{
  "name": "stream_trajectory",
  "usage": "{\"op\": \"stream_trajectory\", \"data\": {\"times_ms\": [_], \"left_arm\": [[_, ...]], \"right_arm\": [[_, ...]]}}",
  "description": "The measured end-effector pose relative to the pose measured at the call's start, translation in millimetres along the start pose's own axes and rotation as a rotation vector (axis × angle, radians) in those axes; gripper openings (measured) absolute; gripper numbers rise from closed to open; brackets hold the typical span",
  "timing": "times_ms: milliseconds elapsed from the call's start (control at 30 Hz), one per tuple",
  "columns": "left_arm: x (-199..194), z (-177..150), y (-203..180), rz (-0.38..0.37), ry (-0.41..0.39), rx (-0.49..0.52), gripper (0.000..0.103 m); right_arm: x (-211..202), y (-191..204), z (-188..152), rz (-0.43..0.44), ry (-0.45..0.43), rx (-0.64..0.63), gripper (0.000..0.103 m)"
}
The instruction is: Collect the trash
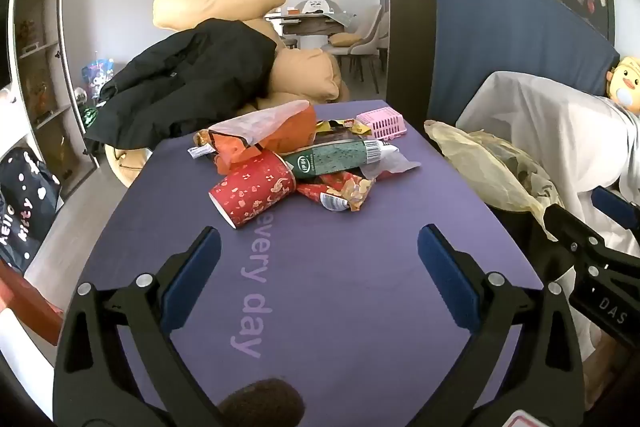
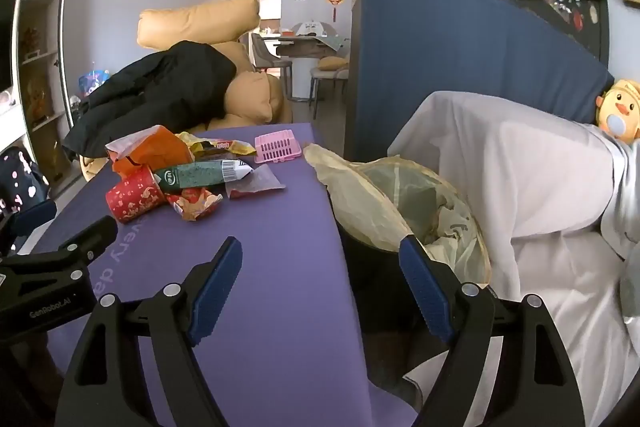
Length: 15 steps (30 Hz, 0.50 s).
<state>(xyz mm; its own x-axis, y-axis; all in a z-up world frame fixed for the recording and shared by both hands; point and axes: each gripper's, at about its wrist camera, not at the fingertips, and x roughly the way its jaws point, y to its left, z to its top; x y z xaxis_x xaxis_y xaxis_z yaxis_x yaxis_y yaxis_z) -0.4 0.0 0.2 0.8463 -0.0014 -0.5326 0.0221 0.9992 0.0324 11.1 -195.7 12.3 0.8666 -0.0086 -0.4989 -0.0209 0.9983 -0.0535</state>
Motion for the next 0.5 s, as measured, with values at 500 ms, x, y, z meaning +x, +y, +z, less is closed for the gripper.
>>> {"op": "stream_trajectory", "data": {"times_ms": [500], "left_arm": [[4.7,-1.6,0.0,-0.008,0.027,0.001,0.095]], "right_arm": [[1.4,-2.5,0.3,0.014,0.010,0.025,0.077]]}}
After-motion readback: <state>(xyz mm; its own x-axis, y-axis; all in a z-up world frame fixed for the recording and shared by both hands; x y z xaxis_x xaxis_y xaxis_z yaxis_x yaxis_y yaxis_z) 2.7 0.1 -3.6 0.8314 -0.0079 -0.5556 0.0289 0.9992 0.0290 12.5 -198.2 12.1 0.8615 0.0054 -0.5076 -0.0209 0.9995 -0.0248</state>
